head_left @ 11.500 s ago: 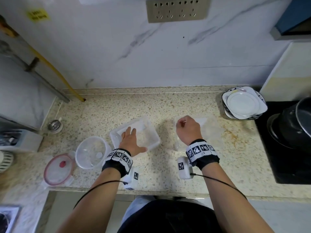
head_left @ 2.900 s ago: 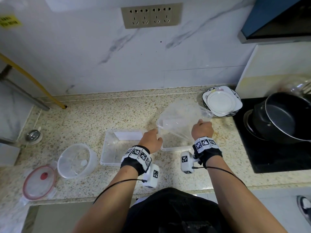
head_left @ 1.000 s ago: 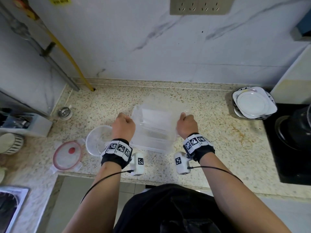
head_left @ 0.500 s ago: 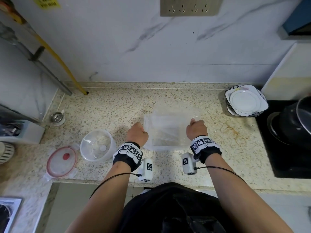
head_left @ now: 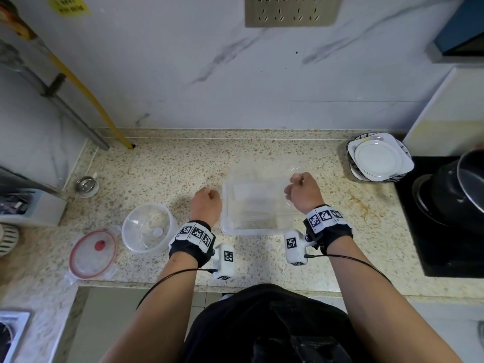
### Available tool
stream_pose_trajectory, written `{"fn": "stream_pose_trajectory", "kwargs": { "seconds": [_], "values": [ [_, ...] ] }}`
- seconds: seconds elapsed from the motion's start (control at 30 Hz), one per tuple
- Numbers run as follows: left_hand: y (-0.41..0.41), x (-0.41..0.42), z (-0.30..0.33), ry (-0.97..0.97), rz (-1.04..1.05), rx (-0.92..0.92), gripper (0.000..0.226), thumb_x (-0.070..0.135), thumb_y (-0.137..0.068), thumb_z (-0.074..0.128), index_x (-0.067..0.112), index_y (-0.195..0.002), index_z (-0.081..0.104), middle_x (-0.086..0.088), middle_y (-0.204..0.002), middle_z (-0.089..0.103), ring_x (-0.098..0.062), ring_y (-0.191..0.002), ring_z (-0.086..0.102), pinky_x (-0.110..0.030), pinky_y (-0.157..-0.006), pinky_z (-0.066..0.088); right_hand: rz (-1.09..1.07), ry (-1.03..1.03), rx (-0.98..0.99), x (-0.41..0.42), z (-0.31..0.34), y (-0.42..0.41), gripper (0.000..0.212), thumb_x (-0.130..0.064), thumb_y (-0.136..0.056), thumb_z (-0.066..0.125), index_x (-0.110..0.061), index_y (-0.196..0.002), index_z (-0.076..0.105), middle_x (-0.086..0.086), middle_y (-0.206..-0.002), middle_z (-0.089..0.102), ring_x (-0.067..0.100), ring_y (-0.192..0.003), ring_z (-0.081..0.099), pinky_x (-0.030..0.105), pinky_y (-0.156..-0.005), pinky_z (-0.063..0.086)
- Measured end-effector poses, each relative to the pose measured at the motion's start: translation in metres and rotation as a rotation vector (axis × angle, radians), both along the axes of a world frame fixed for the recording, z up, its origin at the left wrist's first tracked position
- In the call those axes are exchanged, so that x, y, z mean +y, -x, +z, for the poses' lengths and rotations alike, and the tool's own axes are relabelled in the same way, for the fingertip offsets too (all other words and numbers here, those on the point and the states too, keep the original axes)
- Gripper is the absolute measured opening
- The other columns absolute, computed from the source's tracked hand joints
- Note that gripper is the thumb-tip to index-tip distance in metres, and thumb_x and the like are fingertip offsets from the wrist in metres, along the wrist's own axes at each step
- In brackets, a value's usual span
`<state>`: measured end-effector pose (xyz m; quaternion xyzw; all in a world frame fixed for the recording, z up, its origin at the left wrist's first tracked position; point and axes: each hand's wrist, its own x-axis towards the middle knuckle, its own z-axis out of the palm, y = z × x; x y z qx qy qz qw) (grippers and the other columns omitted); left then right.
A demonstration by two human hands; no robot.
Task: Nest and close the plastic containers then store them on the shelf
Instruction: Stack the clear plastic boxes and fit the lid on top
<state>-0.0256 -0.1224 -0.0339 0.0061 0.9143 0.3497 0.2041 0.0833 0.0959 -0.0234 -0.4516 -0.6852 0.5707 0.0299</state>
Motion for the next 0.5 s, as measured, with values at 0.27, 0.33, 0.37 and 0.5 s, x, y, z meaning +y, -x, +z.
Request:
{"fn": "stream_pose_trajectory", "kwargs": {
  "seconds": [0.27, 0.33, 0.37, 0.5],
  "values": [
    [-0.009, 0.002, 0.003, -0.029, -0.043, -0.013, 0.018, 0.015, -0.094, 0.055, 0.020, -0.107, 0.066, 0.000, -0.106, 0.069, -0.012, -0.077, 0.064, -0.021, -0.058, 0.042, 0.241, -0.155, -0.240, -0.001, -0.003, -0.005, 0.038, -0.020, -0.101, 0.046, -0.007, -0.137, 0.043, 0.015, -0.126, 0.063, 0.028, -0.100, 0.066, 0.036, -0.085, 0.052],
    [-0.012, 0.002, 0.002, -0.024, -0.048, -0.040, 0.020, 0.013, -0.095, 0.055, 0.017, -0.112, 0.065, -0.003, -0.116, 0.067, -0.018, -0.093, 0.066, -0.024, -0.071, 0.046, 0.270, -0.260, -0.329, -0.004, -0.003, -0.007, 0.046, -0.023, -0.101, 0.048, -0.005, -0.142, 0.036, 0.017, -0.128, 0.060, 0.033, -0.112, 0.062, 0.031, -0.078, 0.048],
    [-0.013, 0.002, 0.002, -0.013, -0.056, -0.050, 0.022, 0.013, -0.095, 0.055, 0.017, -0.114, 0.065, -0.004, -0.120, 0.066, -0.020, -0.100, 0.065, -0.026, -0.076, 0.046, 0.272, -0.288, -0.351, -0.006, -0.004, -0.006, 0.047, -0.022, -0.101, 0.049, -0.004, -0.142, 0.035, 0.018, -0.130, 0.058, 0.034, -0.114, 0.060, 0.031, -0.077, 0.047],
    [-0.012, 0.002, 0.000, -0.017, -0.026, -0.048, 0.025, 0.011, -0.095, 0.053, 0.016, -0.117, 0.063, -0.005, -0.121, 0.067, -0.020, -0.099, 0.064, -0.029, -0.077, 0.048, 0.316, -0.316, -0.503, -0.012, -0.003, -0.003, 0.052, -0.027, -0.101, 0.049, -0.004, -0.144, 0.032, 0.019, -0.146, 0.039, 0.033, -0.122, 0.053, 0.033, -0.081, 0.047]
  ]
}}
